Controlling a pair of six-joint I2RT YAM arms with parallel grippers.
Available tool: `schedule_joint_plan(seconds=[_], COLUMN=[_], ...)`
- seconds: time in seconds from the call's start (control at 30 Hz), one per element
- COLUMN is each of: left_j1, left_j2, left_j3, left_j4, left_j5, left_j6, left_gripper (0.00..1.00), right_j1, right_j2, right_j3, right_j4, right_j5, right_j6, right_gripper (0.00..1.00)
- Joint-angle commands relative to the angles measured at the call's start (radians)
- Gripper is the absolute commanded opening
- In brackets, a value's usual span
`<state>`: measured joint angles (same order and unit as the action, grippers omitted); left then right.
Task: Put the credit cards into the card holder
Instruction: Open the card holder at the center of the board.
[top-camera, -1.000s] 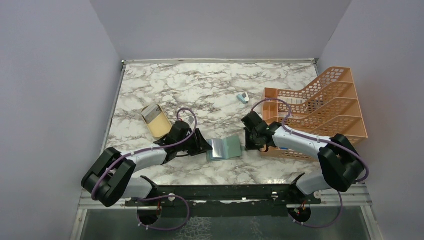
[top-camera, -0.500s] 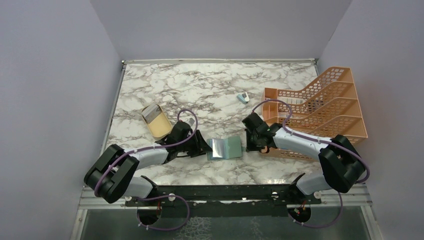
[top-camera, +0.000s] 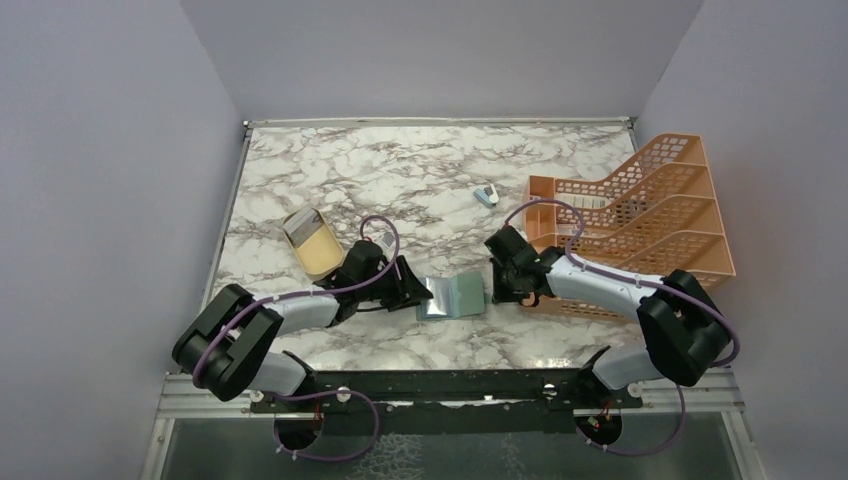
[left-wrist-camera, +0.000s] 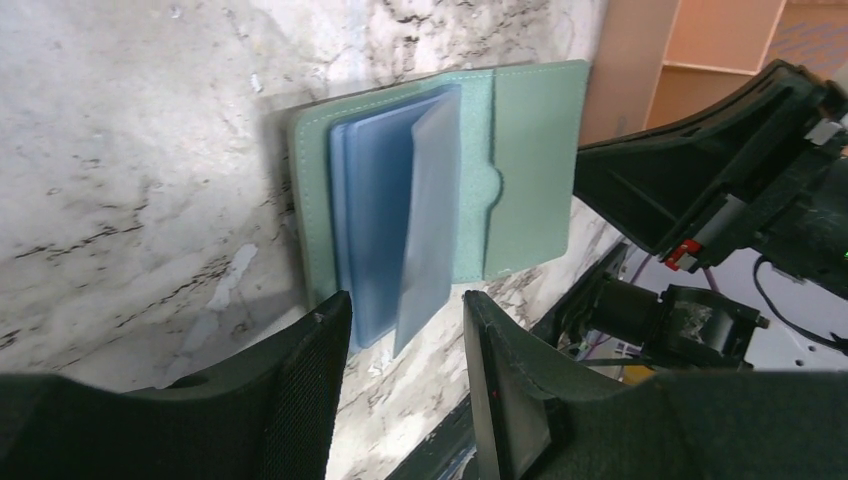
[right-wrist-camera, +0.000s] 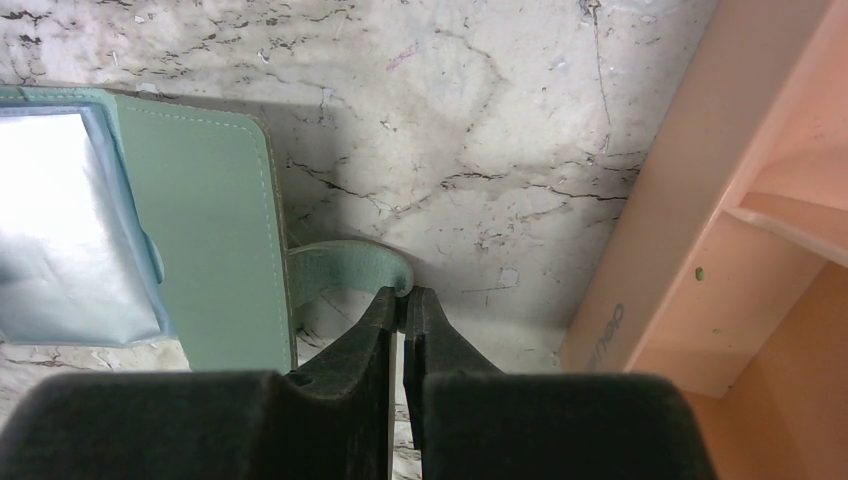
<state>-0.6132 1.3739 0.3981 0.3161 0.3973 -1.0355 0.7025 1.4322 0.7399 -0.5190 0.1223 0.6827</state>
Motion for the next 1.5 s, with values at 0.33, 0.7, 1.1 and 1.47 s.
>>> schedule_joint_plan(seconds=[0.33, 0.7, 1.1, 1.47], left_j1=[-0.013, -0.018, -0.021, -0.017], left_j2=[-0.029, 0.008, 0.007, -0.038], left_j3=[0.028, 0.031, 0.03, 0.023], left_j4=[0.095, 0.099, 0.098, 0.048], left_j5=[0.052, 0.04, 0.034, 0.0], left_j6=[-0.035, -0.02, -0.016, -0.011], left_gripper=[0.42, 0.42, 0.42, 0.44], right_j1=[-0.005, -0.005, -0.003, -0.004], right_j2=[-0.037, -0.128, -0.093, 0.051], right_j3=[0.025, 0.176, 0.129, 0.119], right_j4=[-0.001, -0.098, 0.166, 0.118], right_j5=[-0.03, -0.114, -0.367, -0.199], right_j6=[-0.012, -0.003, 0.018, -0.011], right_gripper=[0.07, 0.34, 0.34, 0.31])
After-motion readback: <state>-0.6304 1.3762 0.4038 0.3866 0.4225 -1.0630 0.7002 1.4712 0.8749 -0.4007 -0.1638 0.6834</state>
